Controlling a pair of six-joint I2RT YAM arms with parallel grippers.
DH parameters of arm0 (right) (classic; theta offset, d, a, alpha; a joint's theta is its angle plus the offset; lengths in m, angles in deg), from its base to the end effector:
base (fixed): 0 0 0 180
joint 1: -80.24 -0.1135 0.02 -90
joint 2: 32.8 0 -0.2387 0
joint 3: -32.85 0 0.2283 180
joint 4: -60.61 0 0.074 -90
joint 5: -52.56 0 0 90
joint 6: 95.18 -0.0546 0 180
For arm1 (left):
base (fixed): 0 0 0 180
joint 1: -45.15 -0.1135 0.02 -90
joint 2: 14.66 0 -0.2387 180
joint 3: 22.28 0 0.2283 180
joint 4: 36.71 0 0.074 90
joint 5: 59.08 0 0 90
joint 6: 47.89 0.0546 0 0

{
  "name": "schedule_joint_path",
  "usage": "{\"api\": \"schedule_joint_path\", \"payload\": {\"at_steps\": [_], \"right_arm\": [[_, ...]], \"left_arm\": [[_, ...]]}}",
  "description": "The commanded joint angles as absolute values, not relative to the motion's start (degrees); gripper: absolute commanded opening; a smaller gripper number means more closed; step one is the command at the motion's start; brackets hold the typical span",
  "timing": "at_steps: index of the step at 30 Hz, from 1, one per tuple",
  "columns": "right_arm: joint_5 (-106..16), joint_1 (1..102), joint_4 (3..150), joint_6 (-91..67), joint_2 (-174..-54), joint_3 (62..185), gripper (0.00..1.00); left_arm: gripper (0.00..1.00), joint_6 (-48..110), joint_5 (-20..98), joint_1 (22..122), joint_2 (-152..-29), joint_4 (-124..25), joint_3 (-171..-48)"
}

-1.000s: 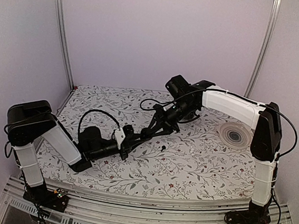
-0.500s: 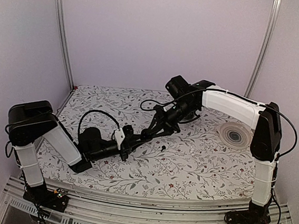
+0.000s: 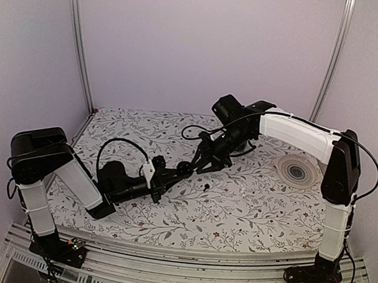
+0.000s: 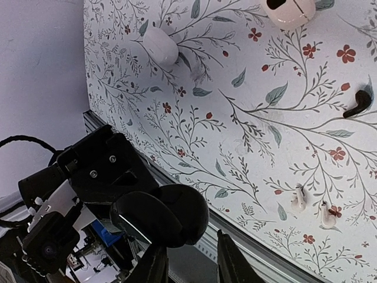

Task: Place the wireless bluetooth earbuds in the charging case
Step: Insert the right earbud into the right side groove of the charging case.

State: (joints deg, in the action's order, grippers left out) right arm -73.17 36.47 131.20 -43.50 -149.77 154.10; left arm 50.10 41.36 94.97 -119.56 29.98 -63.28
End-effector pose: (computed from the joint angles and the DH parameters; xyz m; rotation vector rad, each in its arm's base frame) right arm 0.2693 0.3021 0.2349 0.3265 -2.8248 -1.0804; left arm 0.1920 -0.2427 0.1454 0.8848 1.2930 -0.7176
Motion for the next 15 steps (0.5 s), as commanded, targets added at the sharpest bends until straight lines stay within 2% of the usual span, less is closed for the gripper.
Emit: {"api": "schedule_joint_path", "payload": {"at_steps": [1,7,15], "right_arm": [[-67.8,36.8,131.3,-42.8,-146.1,152.0,0.31],[-63.0,36.7,128.1,-40.6,-141.7,150.5,0.35],[-56.9,36.5,118.6,-39.5,-133.9,140.3,0.37]], "left_arm": [[0.0,48.5,42.4,94.6,-118.9,37.8,-64.0],[0.0,46.7,42.6,93.6,-118.4,36.8,-64.1],[0.0,44.0,44.5,91.6,-115.8,36.0,-61.8]]}}
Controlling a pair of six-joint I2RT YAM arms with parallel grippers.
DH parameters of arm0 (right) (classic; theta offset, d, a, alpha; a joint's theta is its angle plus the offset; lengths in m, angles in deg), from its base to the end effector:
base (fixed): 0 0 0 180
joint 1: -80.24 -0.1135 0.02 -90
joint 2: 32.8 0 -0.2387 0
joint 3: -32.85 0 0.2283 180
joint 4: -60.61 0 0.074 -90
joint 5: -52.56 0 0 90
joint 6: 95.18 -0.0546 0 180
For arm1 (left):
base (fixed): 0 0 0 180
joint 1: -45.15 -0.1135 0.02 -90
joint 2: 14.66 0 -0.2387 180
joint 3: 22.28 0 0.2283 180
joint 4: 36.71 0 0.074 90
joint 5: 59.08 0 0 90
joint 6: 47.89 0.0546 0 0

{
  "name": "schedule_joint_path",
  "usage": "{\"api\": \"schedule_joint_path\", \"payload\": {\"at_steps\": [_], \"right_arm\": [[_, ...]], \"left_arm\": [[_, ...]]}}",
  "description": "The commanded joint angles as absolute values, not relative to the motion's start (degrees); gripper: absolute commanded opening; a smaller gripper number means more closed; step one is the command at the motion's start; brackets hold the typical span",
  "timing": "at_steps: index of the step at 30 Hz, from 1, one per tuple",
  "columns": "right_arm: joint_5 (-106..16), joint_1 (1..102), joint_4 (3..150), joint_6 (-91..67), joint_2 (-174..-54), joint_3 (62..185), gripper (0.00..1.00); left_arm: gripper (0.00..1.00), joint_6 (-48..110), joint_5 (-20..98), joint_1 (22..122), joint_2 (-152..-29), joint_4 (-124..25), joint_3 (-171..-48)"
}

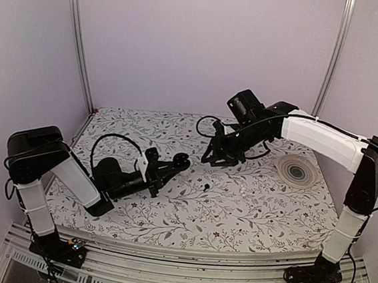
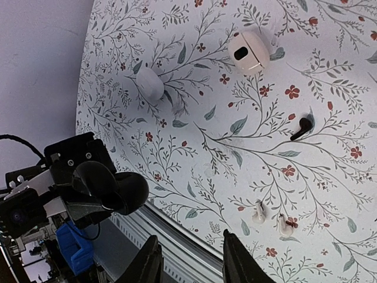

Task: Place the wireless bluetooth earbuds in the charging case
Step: Insert the right earbud into the right side groove of the charging case, then adjust the right earbud in the right side groove of the charging case.

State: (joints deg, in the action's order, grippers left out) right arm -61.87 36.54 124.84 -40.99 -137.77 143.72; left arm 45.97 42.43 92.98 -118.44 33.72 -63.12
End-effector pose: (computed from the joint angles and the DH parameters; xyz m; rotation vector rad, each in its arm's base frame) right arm 0.2546 0.2745 0.2623 -0.3669 2.8024 0.9812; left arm 0.1981 -0.2349 0.1586 0.7979 1.2573 -0.7697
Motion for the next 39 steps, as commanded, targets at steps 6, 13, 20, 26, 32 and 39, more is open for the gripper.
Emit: {"api": "schedule_joint_path", "payload": {"at_steps": [6,13,20,26,32,39], "right_arm": [[-51.2,32.9,113.2,-37.0,-131.2,138.3,0.43],[-49.7,31.7,105.0,-36.9,-125.7,131.4,0.48],[-49.7,31.6,100.2,-37.4,-122.2,126.1,0.51],[-49.3,31.6,96.5,-37.5,-119.7,123.2,0.58],[-49.6,31.6,94.7,-37.2,-119.0,122.4,0.65],[-49.8,31.4,93.9,-36.4,-118.8,122.3,0.73]], "left_arm": [[0.0,44.3,47.9,91.0,-112.8,29.9,-63.1],[0.0,45.1,48.7,90.8,-111.0,24.9,-65.2],[0.0,44.8,48.6,90.3,-109.9,24.5,-65.7],[0.0,44.5,50.1,89.2,-108.1,22.8,-65.9],[0.0,44.6,50.2,88.9,-107.0,21.7,-66.0],[0.0,44.0,51.4,88.4,-106.4,21.2,-66.2]]}}
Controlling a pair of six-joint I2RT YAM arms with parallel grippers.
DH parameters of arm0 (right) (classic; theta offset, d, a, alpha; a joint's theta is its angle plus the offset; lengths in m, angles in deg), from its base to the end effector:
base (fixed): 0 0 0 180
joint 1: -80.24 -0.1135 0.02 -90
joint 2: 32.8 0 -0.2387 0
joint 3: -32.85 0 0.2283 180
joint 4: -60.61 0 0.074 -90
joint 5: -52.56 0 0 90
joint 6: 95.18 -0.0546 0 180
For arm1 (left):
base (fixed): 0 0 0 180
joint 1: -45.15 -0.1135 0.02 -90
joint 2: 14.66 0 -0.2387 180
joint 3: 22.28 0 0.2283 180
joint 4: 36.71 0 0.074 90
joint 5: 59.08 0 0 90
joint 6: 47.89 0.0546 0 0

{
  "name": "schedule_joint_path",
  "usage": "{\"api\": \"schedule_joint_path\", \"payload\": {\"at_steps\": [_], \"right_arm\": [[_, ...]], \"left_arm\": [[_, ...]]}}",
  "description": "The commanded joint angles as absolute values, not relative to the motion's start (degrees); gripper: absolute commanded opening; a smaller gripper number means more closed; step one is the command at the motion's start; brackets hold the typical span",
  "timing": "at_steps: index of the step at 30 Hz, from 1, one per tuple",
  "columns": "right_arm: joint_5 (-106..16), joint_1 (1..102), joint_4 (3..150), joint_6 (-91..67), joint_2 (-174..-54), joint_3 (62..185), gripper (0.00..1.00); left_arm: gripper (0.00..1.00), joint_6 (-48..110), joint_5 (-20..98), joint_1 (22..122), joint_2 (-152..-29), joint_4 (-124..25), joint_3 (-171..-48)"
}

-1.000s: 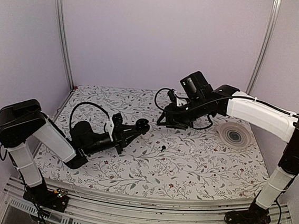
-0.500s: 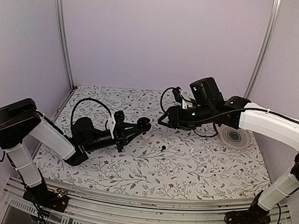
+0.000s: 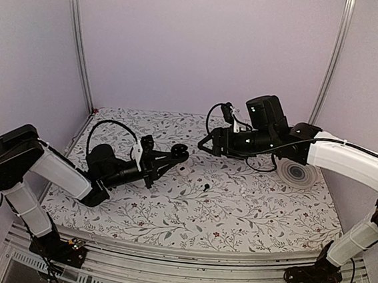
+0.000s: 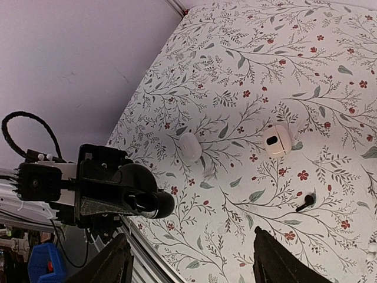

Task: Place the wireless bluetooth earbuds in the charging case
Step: Adjust the right earbud in the right side groove of the charging case.

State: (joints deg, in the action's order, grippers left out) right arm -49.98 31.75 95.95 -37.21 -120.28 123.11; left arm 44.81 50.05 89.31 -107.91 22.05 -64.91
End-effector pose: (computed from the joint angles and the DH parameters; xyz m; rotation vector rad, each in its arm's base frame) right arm 0.2197 0.2661 0.2945 -0.4685 2.2673 1.0121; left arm 0.2047 -0.2237 0.1931 0.8425 1.2292 -0.8277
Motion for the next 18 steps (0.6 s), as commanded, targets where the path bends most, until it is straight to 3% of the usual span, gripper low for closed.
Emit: {"api": "schedule_joint_path", "payload": {"at_steps": [1,18], "right_arm": [[-49.8,31.4,93.6,-36.1,-118.8,122.3,0.74],[-47.9,27.7,94.9,-31.8,-120.4,126.5,0.79]], "left_arm": [[0.0,43.9,51.8,88.3,-106.4,21.3,-66.2],[0.0,46.2,61.0,87.9,-105.4,16.3,-70.7]]}}
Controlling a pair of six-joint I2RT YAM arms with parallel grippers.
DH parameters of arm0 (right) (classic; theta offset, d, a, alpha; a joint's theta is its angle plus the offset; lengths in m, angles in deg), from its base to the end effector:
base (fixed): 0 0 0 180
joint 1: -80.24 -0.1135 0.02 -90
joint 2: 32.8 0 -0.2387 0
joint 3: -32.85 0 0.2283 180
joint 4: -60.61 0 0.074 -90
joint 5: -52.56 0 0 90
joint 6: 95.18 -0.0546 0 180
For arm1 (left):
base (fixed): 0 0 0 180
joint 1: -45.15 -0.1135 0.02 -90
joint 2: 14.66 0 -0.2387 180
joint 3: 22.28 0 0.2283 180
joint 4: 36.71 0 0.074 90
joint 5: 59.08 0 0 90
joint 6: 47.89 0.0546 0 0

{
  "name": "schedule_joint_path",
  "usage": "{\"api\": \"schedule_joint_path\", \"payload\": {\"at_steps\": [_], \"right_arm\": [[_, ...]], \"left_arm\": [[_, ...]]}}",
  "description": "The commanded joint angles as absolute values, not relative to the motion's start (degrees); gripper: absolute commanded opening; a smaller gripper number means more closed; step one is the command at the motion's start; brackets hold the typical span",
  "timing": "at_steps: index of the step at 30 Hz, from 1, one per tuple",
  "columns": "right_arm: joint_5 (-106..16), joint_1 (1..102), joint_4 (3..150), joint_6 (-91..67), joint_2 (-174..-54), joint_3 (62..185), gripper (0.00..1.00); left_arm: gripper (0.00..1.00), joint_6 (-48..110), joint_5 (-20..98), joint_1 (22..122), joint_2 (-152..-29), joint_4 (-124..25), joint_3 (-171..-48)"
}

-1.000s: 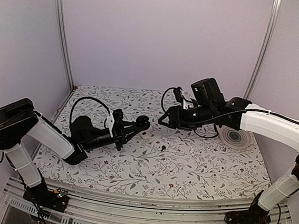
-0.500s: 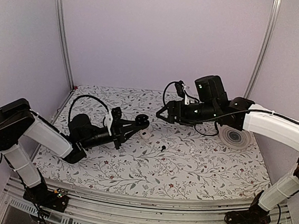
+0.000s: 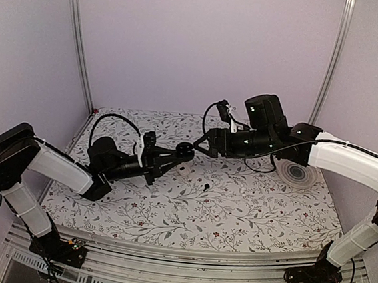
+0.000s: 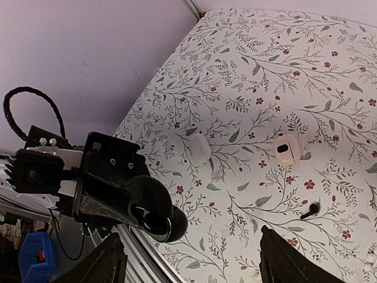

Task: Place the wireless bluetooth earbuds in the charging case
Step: Adjust the right earbud in the right side groove of the charging case.

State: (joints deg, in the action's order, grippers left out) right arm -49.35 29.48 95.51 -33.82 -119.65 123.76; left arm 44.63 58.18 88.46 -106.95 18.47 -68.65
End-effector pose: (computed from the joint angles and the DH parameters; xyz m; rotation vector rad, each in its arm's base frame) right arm 0.2089 0.2736 0.3027 -0.5682 2.2053 1.0067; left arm 0.2079 -0.2304 0.2077 0.9359 1.1627 -0.9146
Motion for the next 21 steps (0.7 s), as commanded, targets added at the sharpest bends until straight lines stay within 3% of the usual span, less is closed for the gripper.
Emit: {"api": "schedule_joint_path", "payload": {"at_steps": [1,21], "right_arm": [[-47.5,27.3,95.1,-31.7,-120.8,126.6,0.79],[-43.3,26.9,99.8,-34.8,-122.7,126.0,0.76]], "left_arm": [[0.0,46.2,61.1,87.9,-105.3,16.3,-70.8],[0.0,46.8,61.6,87.9,-102.2,14.7,-70.8]]}}
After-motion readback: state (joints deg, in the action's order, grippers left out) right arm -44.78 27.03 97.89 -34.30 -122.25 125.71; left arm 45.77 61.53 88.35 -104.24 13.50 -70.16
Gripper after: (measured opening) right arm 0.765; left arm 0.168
